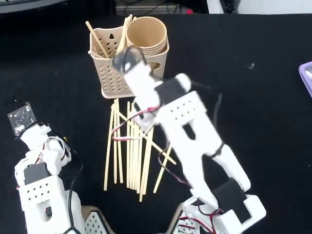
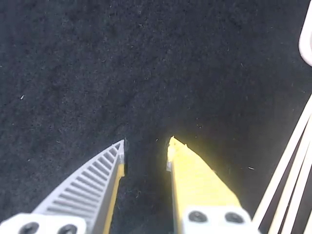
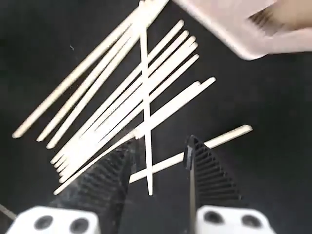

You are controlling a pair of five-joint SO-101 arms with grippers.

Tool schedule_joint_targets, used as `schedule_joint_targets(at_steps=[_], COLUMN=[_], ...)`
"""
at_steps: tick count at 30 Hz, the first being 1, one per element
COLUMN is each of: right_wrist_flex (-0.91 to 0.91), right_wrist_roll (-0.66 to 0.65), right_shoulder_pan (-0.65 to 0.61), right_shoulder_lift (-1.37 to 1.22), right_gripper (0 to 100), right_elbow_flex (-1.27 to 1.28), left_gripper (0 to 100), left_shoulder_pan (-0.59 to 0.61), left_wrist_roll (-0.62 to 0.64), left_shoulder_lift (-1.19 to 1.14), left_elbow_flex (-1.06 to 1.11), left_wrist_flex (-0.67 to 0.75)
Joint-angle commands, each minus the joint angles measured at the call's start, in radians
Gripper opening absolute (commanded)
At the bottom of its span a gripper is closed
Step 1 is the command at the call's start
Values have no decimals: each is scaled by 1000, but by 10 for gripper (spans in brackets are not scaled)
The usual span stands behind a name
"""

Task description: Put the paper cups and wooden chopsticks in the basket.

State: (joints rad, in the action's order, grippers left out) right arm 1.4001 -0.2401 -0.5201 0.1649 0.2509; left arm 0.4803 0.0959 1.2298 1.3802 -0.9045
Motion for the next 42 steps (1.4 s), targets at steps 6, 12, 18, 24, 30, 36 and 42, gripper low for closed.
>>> schedule_joint_targets(at_steps=[6, 12, 18, 24, 30, 36, 42], right_wrist_flex=[-295, -284, -135, -236, -371, -379, -381], right_wrist_roll=[-49, 32, 124, 167, 201, 201, 203], right_shoulder_pan=[-15, 169, 276, 172, 172, 258, 265], right_shoulder_lift=[28, -45, -68, -70, -70, -70, -99], right_gripper=[237, 218, 216, 216, 212, 215, 212], right_elbow_flex=[323, 282, 211, 286, 401, 401, 421], left_gripper=[148, 148, 148, 148, 148, 148, 148], left_shoulder_pan=[2, 8, -1, -1, 1, 1, 1], left_wrist_roll=[11, 11, 11, 11, 11, 11, 11], left_shoulder_lift=[14, 14, 14, 14, 14, 14, 14], left_elbow_flex=[-8, -8, -8, -8, -8, -8, -8], left_wrist_flex=[8, 8, 12, 8, 8, 8, 8])
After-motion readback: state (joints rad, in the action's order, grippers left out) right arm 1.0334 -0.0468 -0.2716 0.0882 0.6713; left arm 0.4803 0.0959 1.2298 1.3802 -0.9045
